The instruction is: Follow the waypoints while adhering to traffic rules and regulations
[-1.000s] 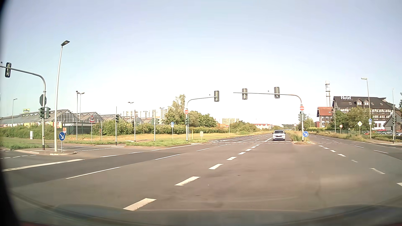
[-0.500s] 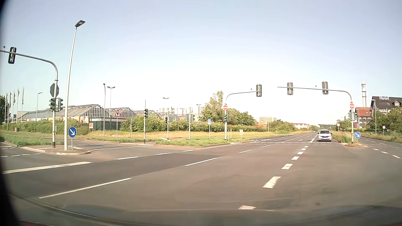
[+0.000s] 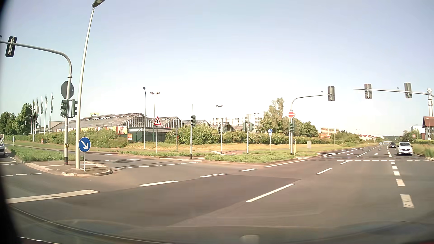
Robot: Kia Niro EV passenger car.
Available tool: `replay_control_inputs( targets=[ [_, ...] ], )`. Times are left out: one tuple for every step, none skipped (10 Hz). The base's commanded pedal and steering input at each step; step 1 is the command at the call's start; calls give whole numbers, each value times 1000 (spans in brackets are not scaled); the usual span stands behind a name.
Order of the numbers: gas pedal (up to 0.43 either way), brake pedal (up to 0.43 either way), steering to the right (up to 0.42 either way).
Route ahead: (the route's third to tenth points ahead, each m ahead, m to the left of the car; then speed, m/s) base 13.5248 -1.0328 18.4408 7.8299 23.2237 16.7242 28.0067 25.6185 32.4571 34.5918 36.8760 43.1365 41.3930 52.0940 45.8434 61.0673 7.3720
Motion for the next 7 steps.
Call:
replay_control_inputs(
  targets=[
    [189,30,-175],
    [189,30,-171],
    [189,30,-165],
    [169,30,-164],
    [157,30,-161],
    [157,30,-157],
    [157,30,-160]
  ],
)
